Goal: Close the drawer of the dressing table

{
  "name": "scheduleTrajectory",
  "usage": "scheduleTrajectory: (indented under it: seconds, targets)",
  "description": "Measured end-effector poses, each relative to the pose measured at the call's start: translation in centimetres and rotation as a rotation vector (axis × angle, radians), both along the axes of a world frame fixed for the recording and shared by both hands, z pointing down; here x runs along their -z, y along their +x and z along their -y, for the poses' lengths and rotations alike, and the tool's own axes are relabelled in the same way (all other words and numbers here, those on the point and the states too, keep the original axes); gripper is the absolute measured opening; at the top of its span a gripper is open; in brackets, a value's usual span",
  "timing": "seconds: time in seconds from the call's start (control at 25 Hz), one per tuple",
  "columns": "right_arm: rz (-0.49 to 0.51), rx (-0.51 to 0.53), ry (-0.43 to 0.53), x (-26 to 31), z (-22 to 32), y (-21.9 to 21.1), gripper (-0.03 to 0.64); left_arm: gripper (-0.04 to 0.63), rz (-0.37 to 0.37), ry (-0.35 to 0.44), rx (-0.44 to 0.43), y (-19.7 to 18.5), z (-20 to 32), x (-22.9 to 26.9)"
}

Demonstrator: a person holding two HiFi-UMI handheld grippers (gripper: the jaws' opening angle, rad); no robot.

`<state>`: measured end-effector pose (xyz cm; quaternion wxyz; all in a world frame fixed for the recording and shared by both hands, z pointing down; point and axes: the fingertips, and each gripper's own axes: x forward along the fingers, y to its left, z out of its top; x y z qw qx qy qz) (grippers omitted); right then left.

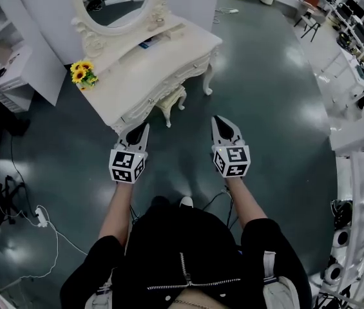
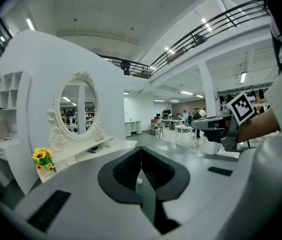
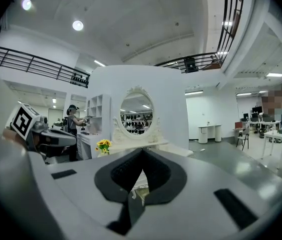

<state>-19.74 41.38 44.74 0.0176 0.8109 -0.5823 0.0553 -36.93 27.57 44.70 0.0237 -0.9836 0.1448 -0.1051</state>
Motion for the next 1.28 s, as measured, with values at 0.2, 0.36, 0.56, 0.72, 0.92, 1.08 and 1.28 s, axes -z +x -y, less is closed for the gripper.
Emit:
scheduleTrajectory:
  seconds: [0.2, 0.36, 0.56, 0.72, 0.92, 1.08, 1.28]
  targets:
    - [0.003, 0.019, -0.01, -0.7, 0.0, 0.7, 0.006, 0.021, 0.009, 0.003, 0.014, 0.7, -0.2, -0.4]
    - [0.014, 0.018, -0.017, -1.5, 0.5, 2.1, 0.006, 0.021, 0.016, -0.004, 0.011, 2.3, 0.4, -1.1]
    - [0.018, 0.019, -0.03, -2.0, 2.9, 4.5, 0.006, 0.021, 0.006, -0.014, -0.006, 5.7, 2.7, -1.5]
    - [0.024, 0.019, -0.038, -2.4, 5.4, 7.1, 0.006, 0.021, 0.004, -0.024, -0.024, 9.4, 4.9, -2.1]
    - [0.037, 0.015, -0.045, -2.7, 10.2, 11.3, 0.006, 0.021, 0.005, -0.029, -0.043, 14.2, 9.6, -2.3]
    - [0.041, 0.01, -0.046, -2.2, 14.2, 14.5, 0.006, 0.021, 0.013, -0.037, -0.055, 17.7, 13.8, -2.2]
    - [0.03, 0.0, -0.049, -1.3, 19.1, 18.0, 0.006, 0.021, 0.008, -0.042, -0.071, 21.5, 18.8, -1.8]
